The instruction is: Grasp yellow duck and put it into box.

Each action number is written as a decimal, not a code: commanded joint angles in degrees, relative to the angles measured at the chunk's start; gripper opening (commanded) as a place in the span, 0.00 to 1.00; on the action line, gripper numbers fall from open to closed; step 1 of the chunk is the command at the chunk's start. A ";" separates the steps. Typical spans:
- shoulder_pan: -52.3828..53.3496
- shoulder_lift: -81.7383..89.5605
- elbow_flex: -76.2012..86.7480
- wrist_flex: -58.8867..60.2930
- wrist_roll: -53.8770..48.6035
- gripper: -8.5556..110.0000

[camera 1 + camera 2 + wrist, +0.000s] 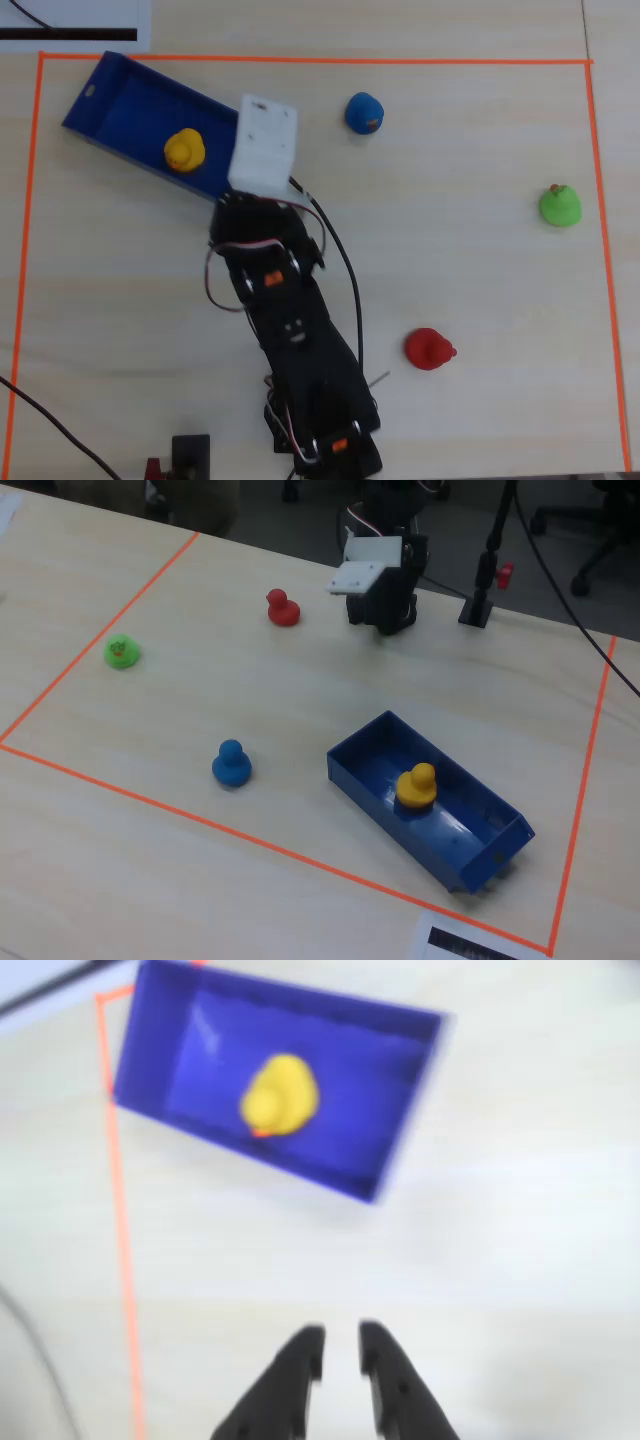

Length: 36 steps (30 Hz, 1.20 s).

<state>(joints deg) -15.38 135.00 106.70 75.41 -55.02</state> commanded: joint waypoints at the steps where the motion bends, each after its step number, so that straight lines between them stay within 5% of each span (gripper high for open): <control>1: 7.91 27.86 37.53 -8.00 -6.15 0.07; 11: 10.55 53.61 70.49 -7.03 -10.55 0.07; 36: 11.87 54.76 71.54 -0.70 -12.04 0.08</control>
<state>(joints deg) -3.52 190.11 178.51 73.30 -67.32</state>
